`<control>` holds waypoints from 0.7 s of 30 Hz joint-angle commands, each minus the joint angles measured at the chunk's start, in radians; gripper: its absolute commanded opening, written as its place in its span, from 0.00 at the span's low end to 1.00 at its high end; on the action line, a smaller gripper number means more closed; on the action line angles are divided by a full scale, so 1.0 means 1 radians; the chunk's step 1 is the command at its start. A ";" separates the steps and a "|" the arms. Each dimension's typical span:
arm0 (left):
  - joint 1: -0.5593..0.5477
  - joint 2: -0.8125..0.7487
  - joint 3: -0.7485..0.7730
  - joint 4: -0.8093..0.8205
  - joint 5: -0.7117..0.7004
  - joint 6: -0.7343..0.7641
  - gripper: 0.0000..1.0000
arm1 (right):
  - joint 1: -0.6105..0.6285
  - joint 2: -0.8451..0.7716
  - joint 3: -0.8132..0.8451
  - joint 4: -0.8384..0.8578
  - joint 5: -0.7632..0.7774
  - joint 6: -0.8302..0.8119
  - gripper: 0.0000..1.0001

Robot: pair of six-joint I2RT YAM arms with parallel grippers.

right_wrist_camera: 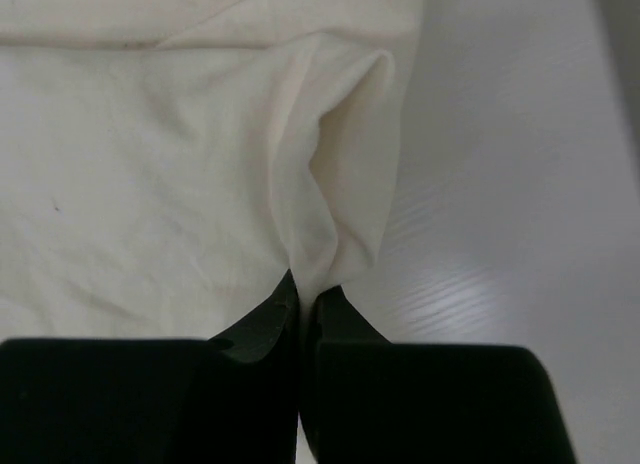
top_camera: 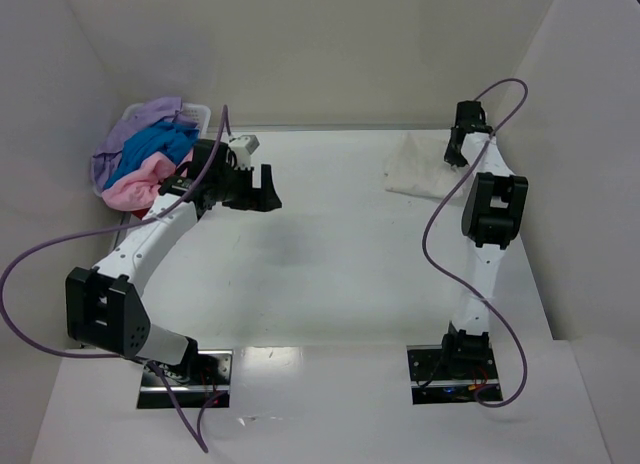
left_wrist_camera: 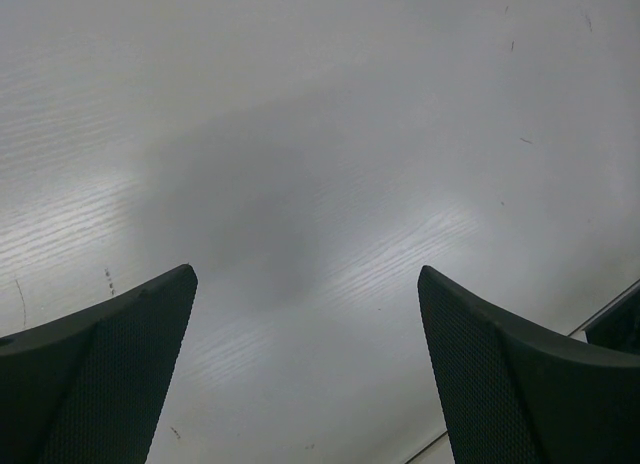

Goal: Fold and stack the t-shirts
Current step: Put the neatly folded tshirt into the corner of the board with the right arm

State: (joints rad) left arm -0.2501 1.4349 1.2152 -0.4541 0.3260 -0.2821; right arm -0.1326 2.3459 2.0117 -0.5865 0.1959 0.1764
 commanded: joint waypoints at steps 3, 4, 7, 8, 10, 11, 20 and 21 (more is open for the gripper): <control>0.011 0.042 0.021 -0.018 0.051 0.038 0.99 | 0.022 0.041 0.104 -0.018 0.345 -0.086 0.02; 0.011 0.042 0.021 -0.018 0.062 0.038 0.99 | 0.022 0.053 0.126 -0.018 0.376 -0.095 0.03; 0.011 0.084 0.021 -0.018 0.094 0.038 0.99 | 0.013 0.110 0.163 -0.018 0.528 -0.112 0.03; 0.011 0.084 0.030 -0.018 0.094 0.038 0.99 | 0.013 0.121 0.163 -0.018 0.598 -0.124 0.03; 0.011 0.104 0.030 -0.028 0.094 0.038 0.99 | 0.002 0.142 0.179 -0.006 0.638 -0.124 0.03; 0.011 0.104 0.030 -0.028 0.094 0.038 0.99 | -0.007 0.156 0.179 -0.006 0.666 -0.124 0.03; 0.011 0.122 0.030 -0.018 0.131 0.018 0.99 | -0.032 0.051 0.182 -0.006 0.567 -0.064 0.70; 0.011 0.122 0.030 -0.008 0.131 0.018 0.99 | -0.032 0.020 0.167 -0.006 0.510 -0.051 0.72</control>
State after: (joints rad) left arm -0.2443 1.5539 1.2156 -0.4824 0.4179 -0.2646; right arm -0.1600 2.5027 2.1525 -0.6052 0.7933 0.0883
